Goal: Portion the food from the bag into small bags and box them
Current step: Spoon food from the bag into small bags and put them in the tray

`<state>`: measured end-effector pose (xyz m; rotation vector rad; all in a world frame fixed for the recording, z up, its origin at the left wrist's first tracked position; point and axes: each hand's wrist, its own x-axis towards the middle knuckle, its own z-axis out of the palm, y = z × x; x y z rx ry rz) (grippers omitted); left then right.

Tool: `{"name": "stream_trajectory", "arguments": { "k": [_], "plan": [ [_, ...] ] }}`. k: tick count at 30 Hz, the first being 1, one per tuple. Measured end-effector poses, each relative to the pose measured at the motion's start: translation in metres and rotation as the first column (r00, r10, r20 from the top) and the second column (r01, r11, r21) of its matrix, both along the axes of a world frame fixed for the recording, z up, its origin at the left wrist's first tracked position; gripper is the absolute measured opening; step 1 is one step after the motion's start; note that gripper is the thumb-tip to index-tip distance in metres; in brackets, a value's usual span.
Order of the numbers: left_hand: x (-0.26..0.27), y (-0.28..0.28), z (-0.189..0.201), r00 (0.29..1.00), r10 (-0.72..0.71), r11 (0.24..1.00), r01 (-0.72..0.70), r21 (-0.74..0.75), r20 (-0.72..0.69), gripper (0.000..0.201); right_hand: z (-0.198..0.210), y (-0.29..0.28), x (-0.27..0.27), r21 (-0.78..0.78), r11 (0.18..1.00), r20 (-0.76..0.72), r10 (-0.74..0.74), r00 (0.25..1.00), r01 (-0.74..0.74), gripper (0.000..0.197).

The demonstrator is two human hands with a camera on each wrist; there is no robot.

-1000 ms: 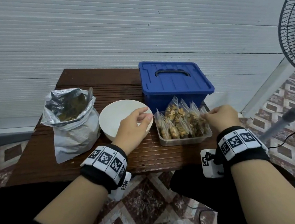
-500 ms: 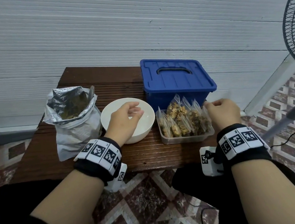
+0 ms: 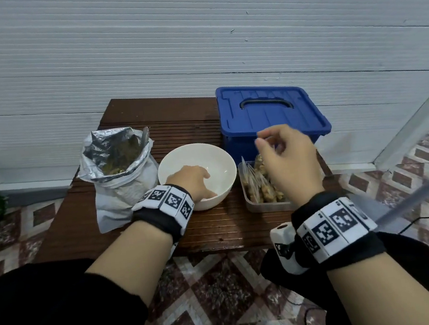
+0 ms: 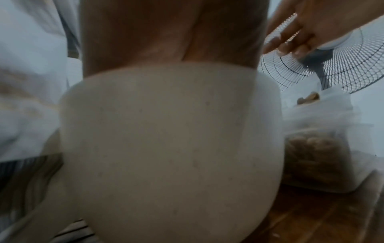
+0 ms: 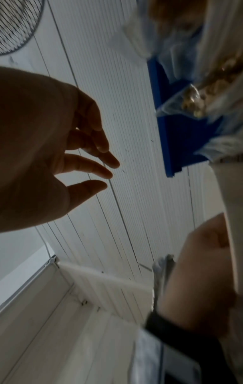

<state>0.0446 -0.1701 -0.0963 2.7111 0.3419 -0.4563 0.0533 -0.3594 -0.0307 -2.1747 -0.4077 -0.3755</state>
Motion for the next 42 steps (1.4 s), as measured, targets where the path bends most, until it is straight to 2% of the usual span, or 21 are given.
{"name": "stream_trajectory", "arguments": {
  "k": [6, 13, 16, 22, 28, 35, 37, 39, 40, 42],
  "plan": [
    [0.009, -0.001, -0.004, 0.998, -0.019, 0.993, 0.025, 0.111, -0.057, 0.050, -0.016, 0.020, -0.008, -0.082, 0.988, -0.014, 0.132, 0.991, -0.133, 0.007],
    [0.014, -0.003, -0.004, 0.999, 0.008, 0.991, -0.002, 0.135, -0.047, 0.041, -0.027, 0.024, -0.004, -0.143, 0.984, -0.103, 0.088, 0.991, -0.102, 0.013],
    [0.014, -0.004, -0.002, 1.000, 0.023, 0.990, -0.023, 0.137, -0.001, 0.031, -0.028, 0.025, -0.005, -0.168, 0.980, -0.121, 0.083, 0.989, -0.103, 0.013],
    [0.014, -0.003, 0.000, 0.991, 0.079, 0.996, -0.084, 0.040, 0.106, 0.013, -0.027, 0.028, -0.008, -0.247, 0.962, -0.132, 0.082, 0.988, -0.113, 0.016],
    [0.008, 0.000, 0.011, 0.954, 0.135, 0.974, -0.077, -0.213, 0.269, 0.011, -0.027, 0.030, -0.010, -0.252, 0.959, -0.155, 0.090, 0.984, -0.127, 0.017],
    [-0.011, 0.005, 0.029, 0.875, 0.250, 0.859, -0.004, -0.511, 0.414, 0.007, -0.025, 0.033, -0.009, -0.206, 0.970, -0.208, 0.085, 0.974, -0.129, 0.022],
    [-0.019, 0.006, 0.033, 0.852, 0.300, 0.772, 0.047, -0.634, 0.429, 0.005, -0.024, 0.034, -0.009, -0.155, 0.979, -0.223, 0.094, 0.970, -0.130, 0.025],
    [-0.026, 0.007, 0.037, 0.850, 0.343, 0.627, 0.111, -0.771, 0.401, 0.005, -0.021, 0.034, -0.009, -0.080, 0.988, -0.244, 0.111, 0.963, -0.134, 0.030],
    [-0.029, 0.007, 0.040, 0.859, 0.338, 0.570, 0.138, -0.810, 0.384, 0.006, -0.019, 0.034, -0.009, -0.024, 0.990, -0.271, 0.128, 0.954, -0.140, 0.032],
    [-0.032, 0.007, 0.042, 0.887, 0.294, 0.503, 0.174, -0.847, 0.357, 0.008, -0.017, 0.035, -0.009, 0.110, 0.982, -0.347, 0.184, 0.920, -0.155, 0.035]
  ]
}}
